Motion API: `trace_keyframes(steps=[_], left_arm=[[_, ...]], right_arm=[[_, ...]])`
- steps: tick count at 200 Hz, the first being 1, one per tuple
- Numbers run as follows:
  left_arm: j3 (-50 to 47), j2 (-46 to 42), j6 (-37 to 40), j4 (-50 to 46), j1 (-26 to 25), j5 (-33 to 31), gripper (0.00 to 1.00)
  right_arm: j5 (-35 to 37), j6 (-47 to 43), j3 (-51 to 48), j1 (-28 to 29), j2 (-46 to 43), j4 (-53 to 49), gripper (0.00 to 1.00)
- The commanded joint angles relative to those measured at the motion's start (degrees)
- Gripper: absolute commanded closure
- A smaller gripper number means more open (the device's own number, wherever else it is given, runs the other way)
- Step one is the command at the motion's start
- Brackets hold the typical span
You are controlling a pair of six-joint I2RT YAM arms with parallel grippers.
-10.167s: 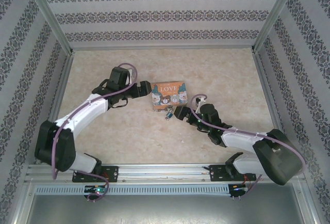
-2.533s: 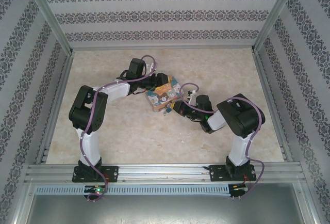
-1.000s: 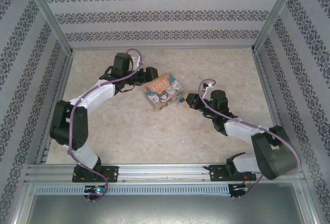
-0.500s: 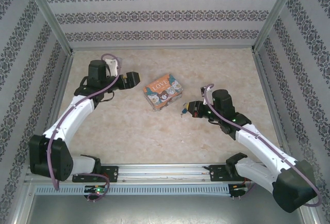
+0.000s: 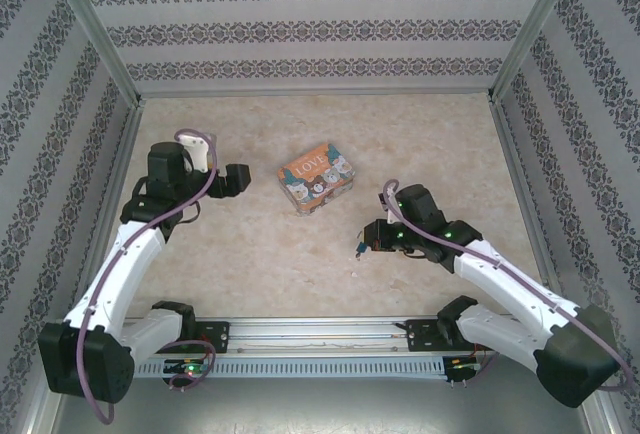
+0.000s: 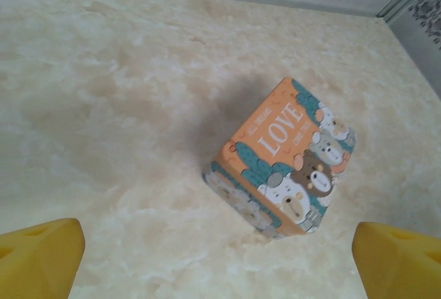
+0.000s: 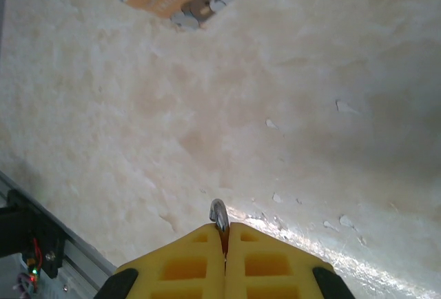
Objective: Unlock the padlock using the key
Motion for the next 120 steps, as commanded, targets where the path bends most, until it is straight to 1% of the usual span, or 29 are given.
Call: trace_keyframes(steps=[1, 23, 60, 120], left_arm=[[-3.05, -2.57, 3.64, 1.23, 0.80, -2.55, 0.00], [-3.33, -3.95, 5.67, 0.70, 0.80, -4.29, 0.00], [-3.27, -4.61, 7.83, -1.92, 0.80, -10.35, 0.00], [-2.90, -4.72, 8.87, -3.44, 0.84, -13.19, 0.00]], right_arm=[[-0.47, 0.33, 1.66, 0.86, 1.91, -1.56, 1.00], [-1.31, 0.85, 0.89, 0.99, 4.82, 0.62, 1.00], [-4.54, 0.84, 0.13, 1.20, 10.31, 5.23, 1.00], [-11.56, 0.59, -1.63, 1.20, 20.11, 14.69, 1.00]])
